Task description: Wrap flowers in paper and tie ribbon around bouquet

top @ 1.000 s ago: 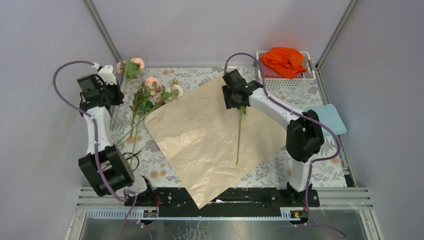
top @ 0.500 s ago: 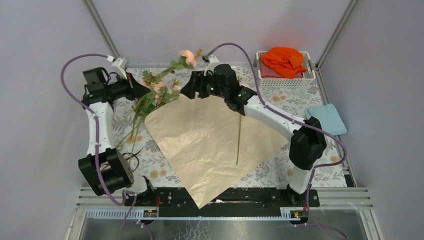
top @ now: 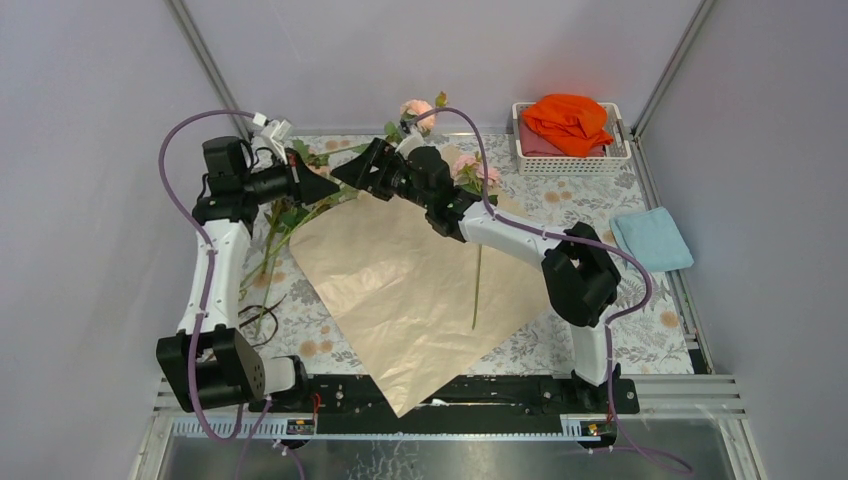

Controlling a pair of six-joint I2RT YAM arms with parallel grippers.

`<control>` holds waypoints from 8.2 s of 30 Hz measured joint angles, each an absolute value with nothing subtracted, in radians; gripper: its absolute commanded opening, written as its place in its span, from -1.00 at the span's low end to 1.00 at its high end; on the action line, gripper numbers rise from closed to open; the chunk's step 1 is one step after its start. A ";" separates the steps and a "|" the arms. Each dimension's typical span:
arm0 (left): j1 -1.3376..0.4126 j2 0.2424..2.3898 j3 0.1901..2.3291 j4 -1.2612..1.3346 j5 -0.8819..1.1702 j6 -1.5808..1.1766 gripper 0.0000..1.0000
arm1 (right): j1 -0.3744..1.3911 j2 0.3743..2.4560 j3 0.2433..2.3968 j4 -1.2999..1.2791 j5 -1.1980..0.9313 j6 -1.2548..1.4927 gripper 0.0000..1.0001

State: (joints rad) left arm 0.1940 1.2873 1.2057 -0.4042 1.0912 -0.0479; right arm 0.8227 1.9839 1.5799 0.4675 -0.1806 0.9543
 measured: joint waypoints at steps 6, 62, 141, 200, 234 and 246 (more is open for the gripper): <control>0.122 1.287 1.164 -0.389 1.083 -0.074 -1.00 | 0.823 1.983 1.560 0.483 -0.110 0.991 -0.91; -0.220 1.944 1.411 -0.366 -0.006 -0.628 0.75 | 0.577 2.053 1.642 -0.544 -0.001 0.406 0.41; -0.221 1.285 1.224 -0.619 0.448 0.162 0.97 | 0.619 1.801 1.381 0.259 -0.179 0.686 -1.00; 0.325 1.890 1.253 -0.510 0.211 0.361 -0.37 | 0.605 1.887 1.560 -0.648 0.150 0.379 0.57; 0.403 1.384 1.288 -0.131 1.162 -0.372 -1.00 | 0.959 1.865 1.770 -0.137 -0.134 0.097 0.73; 0.248 1.259 1.175 0.130 1.227 -0.644 -1.00 | 0.960 1.951 1.766 0.218 -0.234 0.295 -0.24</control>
